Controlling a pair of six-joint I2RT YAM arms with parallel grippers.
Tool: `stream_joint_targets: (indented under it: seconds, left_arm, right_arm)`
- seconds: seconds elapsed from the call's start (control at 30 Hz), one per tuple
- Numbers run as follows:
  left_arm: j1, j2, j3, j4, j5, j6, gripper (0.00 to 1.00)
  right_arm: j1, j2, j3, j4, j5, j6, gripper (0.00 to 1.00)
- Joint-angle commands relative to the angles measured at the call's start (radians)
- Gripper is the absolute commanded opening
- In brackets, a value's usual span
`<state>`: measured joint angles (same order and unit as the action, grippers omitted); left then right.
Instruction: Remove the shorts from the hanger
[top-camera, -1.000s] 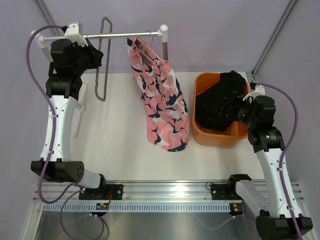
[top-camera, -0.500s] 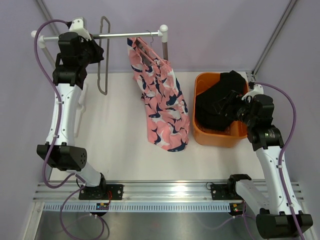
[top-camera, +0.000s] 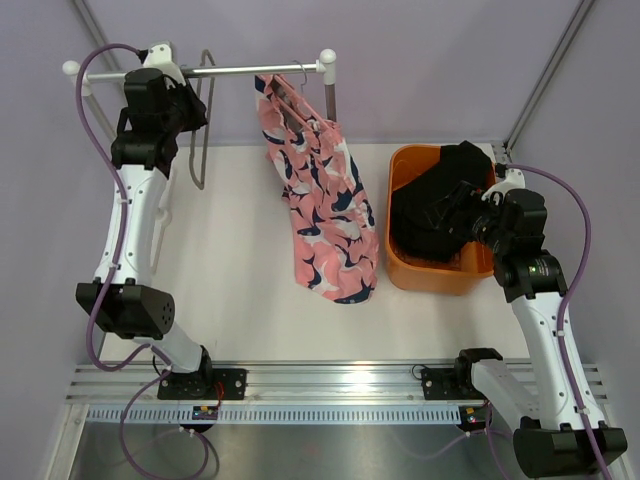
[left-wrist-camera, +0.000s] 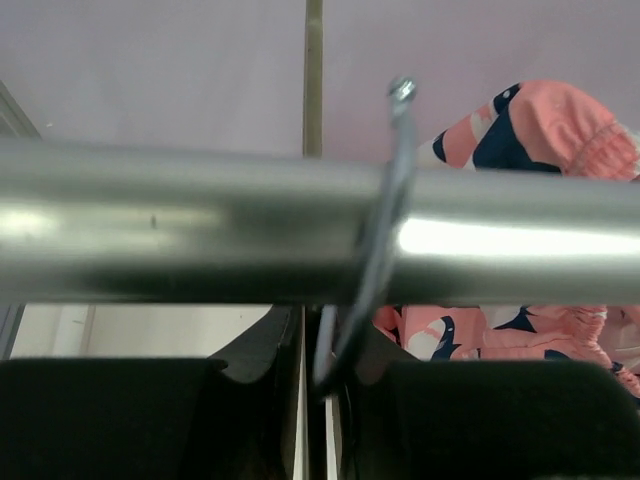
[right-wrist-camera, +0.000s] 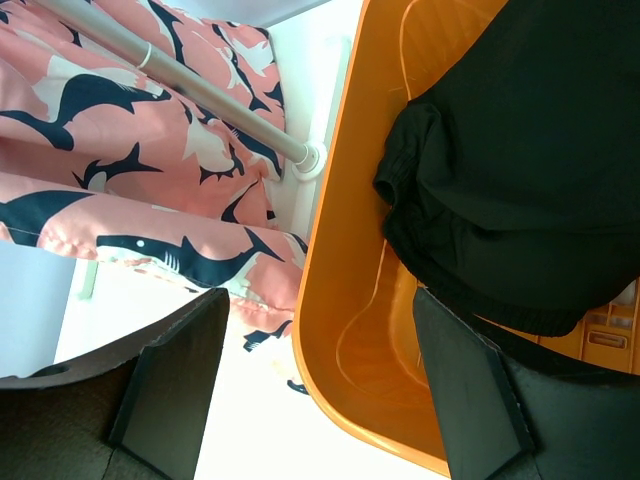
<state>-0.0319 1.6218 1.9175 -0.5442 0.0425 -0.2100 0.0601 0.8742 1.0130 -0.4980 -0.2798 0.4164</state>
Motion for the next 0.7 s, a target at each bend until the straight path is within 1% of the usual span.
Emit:
stream_joint_targets:
  seconds: [0.0, 0.03, 0.07, 0.17, 0.43, 0.67]
  left_arm:
    - [0.004, -0.054, -0.034, 0.029, -0.039, 0.006, 0.2]
    - [0.004, -0.062, -0.04, 0.03, -0.038, 0.006, 0.22]
    - [0.004, -0.071, -0.046, 0.033, -0.067, 0.006, 0.23]
    - [0.004, -0.08, -0.049, 0.027, -0.07, 0.008, 0.25]
    - [0.003, -0.161, -0.067, 0.023, -0.105, -0.009, 0.42]
    - [0.003, -0.284, -0.132, 0.035, -0.164, -0.028, 0.53]
  right_arm:
    - [0.01, -0.018, 0.009, 0.024, -0.002, 0.004, 0.83]
    - [0.01, -0.02, 0.007, 0.024, -0.004, 0.005, 0.83]
    - [0.012, -0.02, 0.007, 0.024, -0.004, 0.005, 0.83]
    - [0.012, -0.024, 0.007, 0.022, -0.005, 0.007, 0.83]
    - [0.014, -0.037, 0.004, 0.015, -0.004, 0.004, 0.83]
    - [0.012, -0.046, 0.006, 0.003, -0.004, 0.004, 0.83]
